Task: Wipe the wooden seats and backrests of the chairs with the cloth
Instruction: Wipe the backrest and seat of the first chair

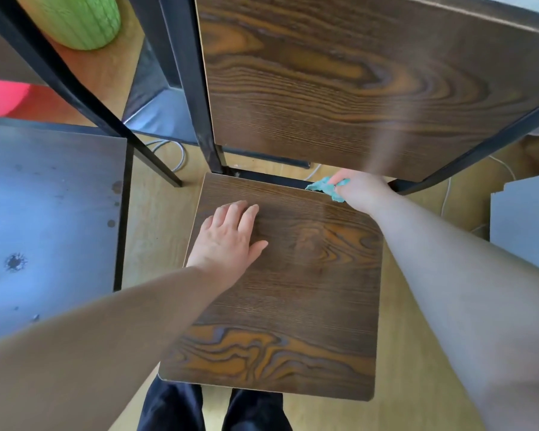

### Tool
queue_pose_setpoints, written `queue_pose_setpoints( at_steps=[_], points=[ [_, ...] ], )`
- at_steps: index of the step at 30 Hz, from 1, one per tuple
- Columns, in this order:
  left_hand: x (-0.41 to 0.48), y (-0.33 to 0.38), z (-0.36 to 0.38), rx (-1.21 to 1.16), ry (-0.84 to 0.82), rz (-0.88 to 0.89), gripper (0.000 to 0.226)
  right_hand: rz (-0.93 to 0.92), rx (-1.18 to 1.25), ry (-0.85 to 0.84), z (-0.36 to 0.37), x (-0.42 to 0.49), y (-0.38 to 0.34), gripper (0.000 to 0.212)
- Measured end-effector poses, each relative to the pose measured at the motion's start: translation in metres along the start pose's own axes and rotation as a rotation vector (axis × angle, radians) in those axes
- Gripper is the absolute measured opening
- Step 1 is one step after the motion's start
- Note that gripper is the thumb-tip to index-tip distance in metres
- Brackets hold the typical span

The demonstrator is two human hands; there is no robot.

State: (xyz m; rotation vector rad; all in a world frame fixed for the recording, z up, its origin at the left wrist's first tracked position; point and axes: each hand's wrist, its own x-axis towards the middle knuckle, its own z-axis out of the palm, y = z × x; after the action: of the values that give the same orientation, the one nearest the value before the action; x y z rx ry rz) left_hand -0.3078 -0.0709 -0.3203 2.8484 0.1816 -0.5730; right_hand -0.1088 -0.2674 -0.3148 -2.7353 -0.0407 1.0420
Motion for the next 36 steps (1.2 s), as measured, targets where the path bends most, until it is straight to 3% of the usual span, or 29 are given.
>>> queue_pose_setpoints(
  at_steps=[8, 18, 25, 30, 34, 36],
  points=[
    [0.001, -0.014, -0.003, -0.014, 0.018, -0.026, 0.066, -0.049, -0.049, -0.138, 0.003, -0.003, -0.026, 0.024],
    [-0.008, -0.054, -0.007, -0.060, 0.046, -0.115, 0.065, -0.337, 0.035, -0.173, 0.058, -0.007, -0.143, 0.028],
    [-0.008, -0.059, -0.009, -0.119, 0.095, -0.123, 0.065, -0.275, 0.025, -0.102, 0.067, -0.007, -0.157, 0.029],
    [-0.006, -0.053, -0.012, -0.104, 0.108, -0.108, 0.065, -0.206, 0.310, -0.116, 0.074, -0.005, -0.147, 0.025],
    [-0.006, -0.045, -0.011, -0.084, 0.085, -0.106, 0.065, -0.134, 0.614, -0.316, 0.061, 0.001, -0.126, 0.023],
    [-0.006, -0.041, -0.008, -0.064, 0.069, -0.097, 0.065, -0.129, 0.611, -0.341, 0.051, 0.000, -0.111, 0.026]
  ],
)
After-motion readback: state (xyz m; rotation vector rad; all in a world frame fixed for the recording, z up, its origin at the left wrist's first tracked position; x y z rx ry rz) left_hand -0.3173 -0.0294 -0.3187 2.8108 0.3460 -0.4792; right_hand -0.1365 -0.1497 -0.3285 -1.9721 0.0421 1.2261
